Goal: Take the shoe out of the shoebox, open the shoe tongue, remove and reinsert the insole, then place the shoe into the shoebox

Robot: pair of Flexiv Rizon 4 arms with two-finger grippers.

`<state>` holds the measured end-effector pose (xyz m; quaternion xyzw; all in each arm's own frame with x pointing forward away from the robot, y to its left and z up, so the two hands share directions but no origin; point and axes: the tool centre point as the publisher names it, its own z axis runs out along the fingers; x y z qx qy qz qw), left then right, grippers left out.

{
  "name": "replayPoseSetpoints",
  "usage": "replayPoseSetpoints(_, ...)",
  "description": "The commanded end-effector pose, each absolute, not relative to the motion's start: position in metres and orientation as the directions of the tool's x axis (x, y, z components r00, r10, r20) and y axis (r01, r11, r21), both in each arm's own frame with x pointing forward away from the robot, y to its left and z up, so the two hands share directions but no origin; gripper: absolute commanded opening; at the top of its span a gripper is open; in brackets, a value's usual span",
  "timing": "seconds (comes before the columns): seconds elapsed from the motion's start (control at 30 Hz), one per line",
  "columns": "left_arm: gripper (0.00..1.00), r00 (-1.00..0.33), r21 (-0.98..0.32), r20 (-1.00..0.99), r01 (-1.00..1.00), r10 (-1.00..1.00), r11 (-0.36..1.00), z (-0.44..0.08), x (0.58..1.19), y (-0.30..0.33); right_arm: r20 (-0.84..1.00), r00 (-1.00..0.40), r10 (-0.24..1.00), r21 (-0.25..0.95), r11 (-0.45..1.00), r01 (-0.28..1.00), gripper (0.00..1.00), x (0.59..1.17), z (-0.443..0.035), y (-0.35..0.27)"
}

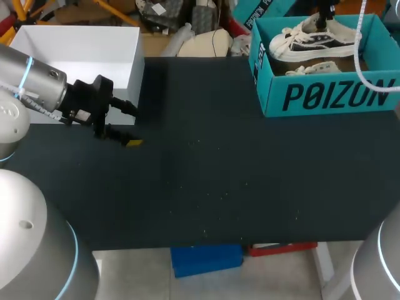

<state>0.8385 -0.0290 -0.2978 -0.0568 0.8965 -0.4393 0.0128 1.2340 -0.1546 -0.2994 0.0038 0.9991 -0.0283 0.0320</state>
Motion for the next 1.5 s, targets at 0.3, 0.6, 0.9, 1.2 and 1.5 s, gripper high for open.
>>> replayPoseSetpoints(0.3, 1.0, -0.993, -0.789, 0.022, -0.089, -0.117, 0.608, -0.299, 0.837, -0.029, 0.02, -1.0, 0.014, -0.029, 0.999, 0.013, 0.0, 1.257, -0.343, -0.161)
replayPoseSetpoints(0.6, 1.0, -0.993, -0.789, 0.022, -0.089, -0.117, 0.608, -0.299, 0.837, -0.029, 0.059, -0.998, 0.001, -0.005, 1.0, 0.001, 0.0, 1.26, -0.365, -0.163)
replayPoseSetpoints(0.9, 1.0, -0.993, -0.789, 0.022, -0.089, -0.117, 0.608, -0.299, 0.837, -0.029, 0.086, -0.996, -0.011, 0.003, 1.0, -0.011, 0.29, 1.266, -0.375, -0.167)
replayPoseSetpoints(1.2, 1.0, -0.993, -0.789, 0.022, -0.089, -0.117, 0.608, -0.299, 0.837, -0.029, 0.083, -0.997, 0.002, -0.053, 0.999, -0.002, 0.97, 1.258, -0.351, -0.172)
replayPoseSetpoints(1.5, 1.0, -0.993, -0.789, 0.022, -0.089, -0.117, 0.608, -0.299, 0.837, -0.029, 0.026, -0.998, 0.055, -0.121, 0.991, 0.051, 0.41, 1.233, -0.3, -0.167)
